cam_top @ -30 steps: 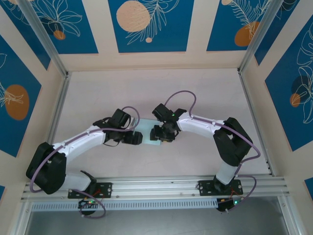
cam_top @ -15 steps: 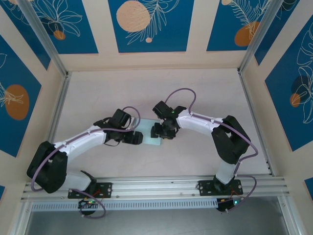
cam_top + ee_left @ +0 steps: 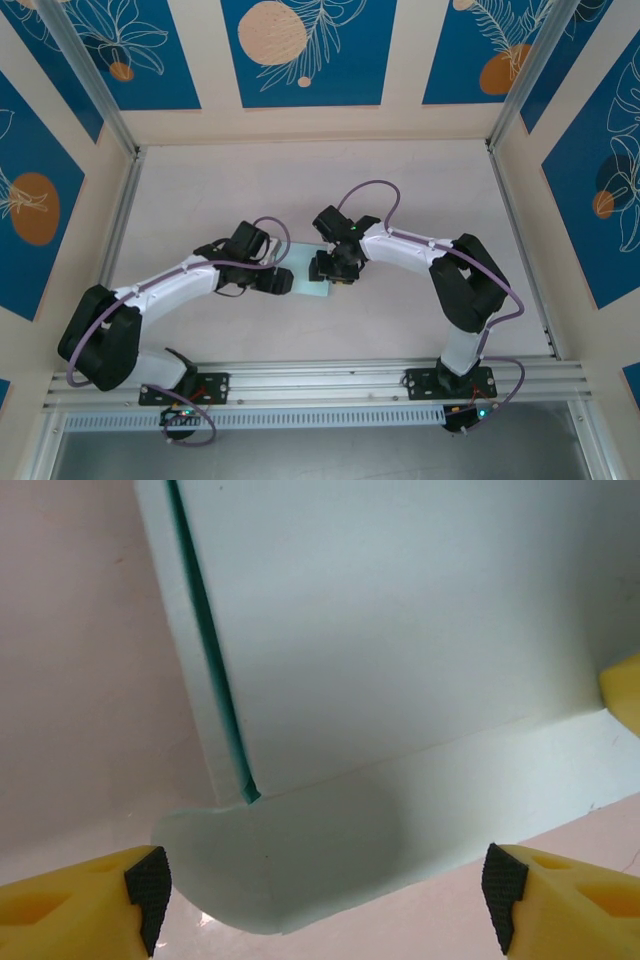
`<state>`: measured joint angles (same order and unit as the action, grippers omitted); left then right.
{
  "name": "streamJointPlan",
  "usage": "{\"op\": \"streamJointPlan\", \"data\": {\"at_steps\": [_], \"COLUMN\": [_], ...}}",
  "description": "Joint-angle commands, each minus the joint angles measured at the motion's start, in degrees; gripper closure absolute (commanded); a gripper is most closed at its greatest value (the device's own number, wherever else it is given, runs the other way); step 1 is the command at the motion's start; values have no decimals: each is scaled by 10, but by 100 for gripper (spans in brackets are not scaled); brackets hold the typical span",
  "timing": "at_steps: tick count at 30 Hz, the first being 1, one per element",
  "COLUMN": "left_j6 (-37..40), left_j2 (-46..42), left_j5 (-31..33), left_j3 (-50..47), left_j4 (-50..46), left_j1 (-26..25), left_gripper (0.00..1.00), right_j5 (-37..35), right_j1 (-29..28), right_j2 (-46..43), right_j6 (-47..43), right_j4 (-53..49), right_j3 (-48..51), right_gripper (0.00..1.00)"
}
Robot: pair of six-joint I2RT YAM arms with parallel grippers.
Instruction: Fold the paper box
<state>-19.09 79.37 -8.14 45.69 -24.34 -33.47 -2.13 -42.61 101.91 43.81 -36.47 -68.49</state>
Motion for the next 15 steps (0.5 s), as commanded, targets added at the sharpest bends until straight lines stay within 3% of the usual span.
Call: {"op": "streamJointPlan", "data": {"at_steps": [1,7,15], "left_j6": [15,13,-8], "left_j2": [11,42,54], "left_j5": [-11,-23,-47], "left_j3": [16,25,26], "left_j4": [13,13,-4], "left_j1": [4,4,4], "left_gripper": [15,13,19], "right_j5": [10,13,19], "right_j1": [2,3,3], "right_j2": [10,14,14], "right_j6": [-2,0,5], "right_j4": [2,4,12], "right_j3": [-3,-1,6], "right_gripper": [46,47,48]}}
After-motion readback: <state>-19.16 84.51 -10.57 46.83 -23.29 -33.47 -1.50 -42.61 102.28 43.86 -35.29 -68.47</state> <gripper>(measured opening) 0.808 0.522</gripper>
